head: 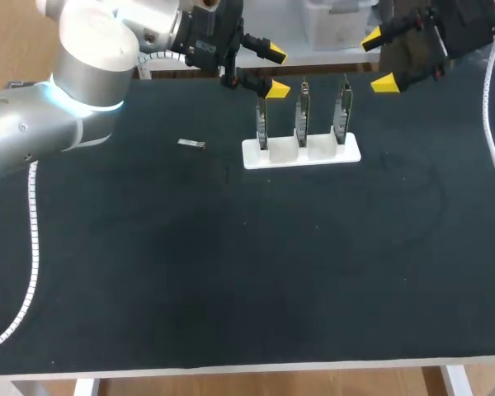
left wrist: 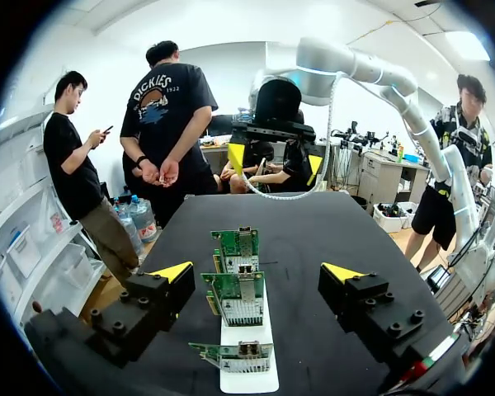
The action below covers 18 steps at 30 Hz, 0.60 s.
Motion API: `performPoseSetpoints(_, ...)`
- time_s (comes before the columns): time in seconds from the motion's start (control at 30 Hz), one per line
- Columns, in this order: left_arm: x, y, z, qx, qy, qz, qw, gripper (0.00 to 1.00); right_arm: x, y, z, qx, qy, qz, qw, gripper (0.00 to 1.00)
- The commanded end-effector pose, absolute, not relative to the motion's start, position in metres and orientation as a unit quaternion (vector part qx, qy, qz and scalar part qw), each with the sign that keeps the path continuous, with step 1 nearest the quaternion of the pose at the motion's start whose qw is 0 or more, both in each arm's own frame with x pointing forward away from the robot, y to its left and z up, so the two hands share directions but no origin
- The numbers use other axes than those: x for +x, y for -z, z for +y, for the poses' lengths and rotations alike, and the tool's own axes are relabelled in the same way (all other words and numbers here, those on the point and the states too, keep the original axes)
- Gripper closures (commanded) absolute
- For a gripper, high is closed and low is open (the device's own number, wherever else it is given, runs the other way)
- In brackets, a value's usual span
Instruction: Pick up the optical module with the left hand, and insert it into the network port with the right hand.
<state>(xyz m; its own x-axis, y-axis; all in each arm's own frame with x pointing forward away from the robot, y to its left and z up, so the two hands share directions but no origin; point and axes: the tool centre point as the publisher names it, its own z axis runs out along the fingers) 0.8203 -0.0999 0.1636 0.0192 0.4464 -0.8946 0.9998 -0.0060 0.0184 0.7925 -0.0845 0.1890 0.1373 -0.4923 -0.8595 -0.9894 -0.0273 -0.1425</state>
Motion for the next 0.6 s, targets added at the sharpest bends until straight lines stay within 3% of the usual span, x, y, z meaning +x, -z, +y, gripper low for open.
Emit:
performPoseSetpoints(0.03, 0.823, -0.164, -0.101, 0.608, 0.368, 0.596, 0.374, 0.0, 0.782, -0.187, -0.087, -0.636, -0.308, 0.581, 0.402, 0.0)
performPoseSetpoints(0.6, 0.823, -0.164, -0.101, 0.608, 0.368, 0.596, 0.374, 0.0, 0.785, -0.178, -0.094, -0.636, -0.326, 0.578, 0.394, 0.0)
